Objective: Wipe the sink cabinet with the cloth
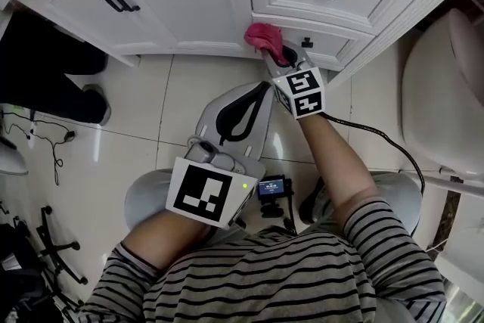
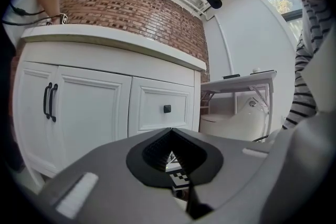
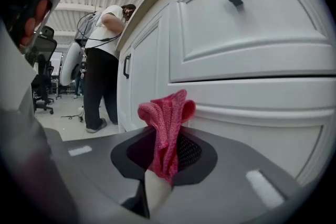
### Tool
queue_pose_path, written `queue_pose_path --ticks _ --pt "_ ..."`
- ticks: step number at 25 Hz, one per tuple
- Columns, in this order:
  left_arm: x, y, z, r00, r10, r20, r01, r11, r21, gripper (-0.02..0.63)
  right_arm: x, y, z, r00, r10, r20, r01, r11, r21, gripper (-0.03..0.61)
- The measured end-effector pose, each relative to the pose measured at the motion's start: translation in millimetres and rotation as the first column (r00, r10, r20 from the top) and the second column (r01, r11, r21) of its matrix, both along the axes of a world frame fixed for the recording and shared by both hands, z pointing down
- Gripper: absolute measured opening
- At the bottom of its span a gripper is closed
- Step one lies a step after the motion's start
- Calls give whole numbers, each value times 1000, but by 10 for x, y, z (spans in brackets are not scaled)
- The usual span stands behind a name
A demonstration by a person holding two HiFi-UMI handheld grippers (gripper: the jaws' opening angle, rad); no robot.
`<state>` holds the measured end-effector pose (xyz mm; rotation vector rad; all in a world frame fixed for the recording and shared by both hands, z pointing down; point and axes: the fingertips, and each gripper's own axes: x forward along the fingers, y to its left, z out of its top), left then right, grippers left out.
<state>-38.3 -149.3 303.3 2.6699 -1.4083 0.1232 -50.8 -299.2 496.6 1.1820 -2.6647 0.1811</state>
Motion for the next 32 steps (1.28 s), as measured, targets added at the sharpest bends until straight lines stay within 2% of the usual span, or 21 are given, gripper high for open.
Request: queue_pose_path --ticks 8,15,18,20,24,29,30,32 --pt "166 -37 82 999 35 16 -35 999 -9 2 763 -87 67 987 160 -1 -160 987 -24 71" --pt "303 -19 41 999 40 18 -40 999 8 2 1246 40 -26 973 229 41 -228 973 -23 71" --pt "363 -2 33 998 50 41 -51 998 33 2 1584 -23 -33 952 302 48 -301 953 -25 69" --pt "366 38 96 997 49 57 -50 999 17 2 1854 -27 10 933 357 49 -355 934 -38 69" --pt "333 -7 52 999 28 44 -29 999 23 2 2300 -21 -21 902 428 60 -426 904 -45 71" --pt "287 41 -46 1000 17 22 -17 999 31 2 2822 182 4 811 580 73 -574 814 -89 69" --pt "267 47 -66 1000 11 14 -12 999 31 2 2812 228 -1 808 584 77 -577 811 -92 69" --pt "218 47 -115 1000 0 -6 0 999 32 2 2571 288 -1 838 539 86 -533 842 -86 69"
